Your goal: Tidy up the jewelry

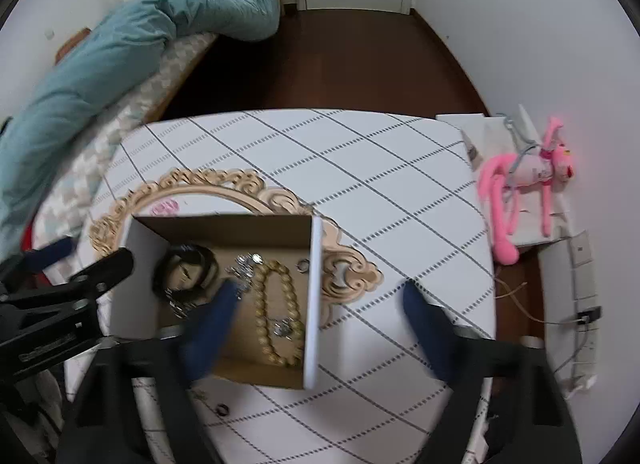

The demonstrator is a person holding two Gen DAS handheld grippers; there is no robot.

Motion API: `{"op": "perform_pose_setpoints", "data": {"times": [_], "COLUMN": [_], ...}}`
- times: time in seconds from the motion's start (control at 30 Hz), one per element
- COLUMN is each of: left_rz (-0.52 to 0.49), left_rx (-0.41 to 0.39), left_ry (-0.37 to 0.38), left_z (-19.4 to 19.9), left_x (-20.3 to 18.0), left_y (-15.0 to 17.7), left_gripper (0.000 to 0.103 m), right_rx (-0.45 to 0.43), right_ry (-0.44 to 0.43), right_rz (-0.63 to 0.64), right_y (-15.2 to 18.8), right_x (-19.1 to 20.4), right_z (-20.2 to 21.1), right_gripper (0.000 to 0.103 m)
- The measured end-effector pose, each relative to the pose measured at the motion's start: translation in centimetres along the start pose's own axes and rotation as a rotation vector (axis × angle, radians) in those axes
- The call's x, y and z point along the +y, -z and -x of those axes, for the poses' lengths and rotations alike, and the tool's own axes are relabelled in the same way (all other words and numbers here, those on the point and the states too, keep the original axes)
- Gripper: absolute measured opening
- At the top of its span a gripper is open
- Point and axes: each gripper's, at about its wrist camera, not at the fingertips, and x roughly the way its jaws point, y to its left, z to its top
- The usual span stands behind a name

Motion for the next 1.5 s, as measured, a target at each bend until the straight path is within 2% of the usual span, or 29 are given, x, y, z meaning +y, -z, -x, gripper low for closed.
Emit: {"op": "perform_pose_setpoints", "data": {"times": [0.13,0.33,0.43,0.53,0.6,0.8,0.83,0.87,0.93,1.03,1.2,1.27,1.3,1.37,1.5], "left_rz": [-0.005,0.013,0.015,0.015,0.012,-0.002,0.000,-0.002,-0.006,-0.010,0.002,0.002,0.000,-0.005,-0.008], "left_rx": [-0.022,-0.069,-0.081,-0.084,-0.071,0.059,0.078,0.097,0.118,0.138,0.147,0.146,0.145,0.143,0.129], "left_ry": [-0.020,-0.009,-0.024,-0.088,-0.115,-0.096,-0.098,-0.096,-0.100,-0.101,-0.092,-0.093,-0.096,-0.103,-0.098], "left_z": [1.2,3.9,4.5,4.3,3.5,-0.9,-1.5,-2.2,-3.0,-4.0,-4.8,-4.9,-4.9,-4.9,-4.1], "left_x": [0.0,0.6,1.0,1.6,2.1,3.8,4.1,4.4,4.8,5.5,5.9,5.9,5.9,5.6,4.8], "left_y": [0.4,0.7,1.8,4.0,5.8,11.2,11.9,12.5,13.4,14.2,14.4,14.4,14.3,14.2,14.3], "left_gripper": [0.103,0.103,0.103,0.103,0.103,0.103,0.103,0.103,0.103,0.103,0.103,0.103,0.103,0.103,0.103], "right_rx": [-0.016,-0.085,-0.106,-0.099,-0.080,0.007,0.015,0.026,0.046,0.053,0.033,0.019,0.010,-0.007,-0.016], "right_ry": [0.014,0.016,0.014,-0.008,-0.016,-0.059,-0.068,-0.086,-0.118,-0.155,-0.159,-0.147,-0.124,-0.087,-0.097], "right_rz": [-0.014,-0.039,-0.040,-0.033,-0.025,-0.006,-0.005,-0.005,-0.002,0.015,0.058,0.076,0.091,0.125,0.111], "right_y": [0.7,1.4,2.6,4.7,6.3,11.3,11.9,12.4,13.2,14.0,14.4,14.5,14.5,14.8,14.9], "right_x": [0.0,0.0,0.2,0.8,1.3,3.3,3.6,3.8,4.3,5.4,7.3,7.9,8.3,8.9,8.4], "right_z": [0.7,3.7,5.0,5.3,4.8,0.5,-0.1,-0.8,-1.9,-3.2,-3.7,-3.7,-3.7,-3.6,-3.4], "right_gripper": [0.103,0.103,0.103,0.103,0.103,0.101,0.094,0.083,0.071,0.069,0.055,0.040,0.036,0.012,0.012]}}
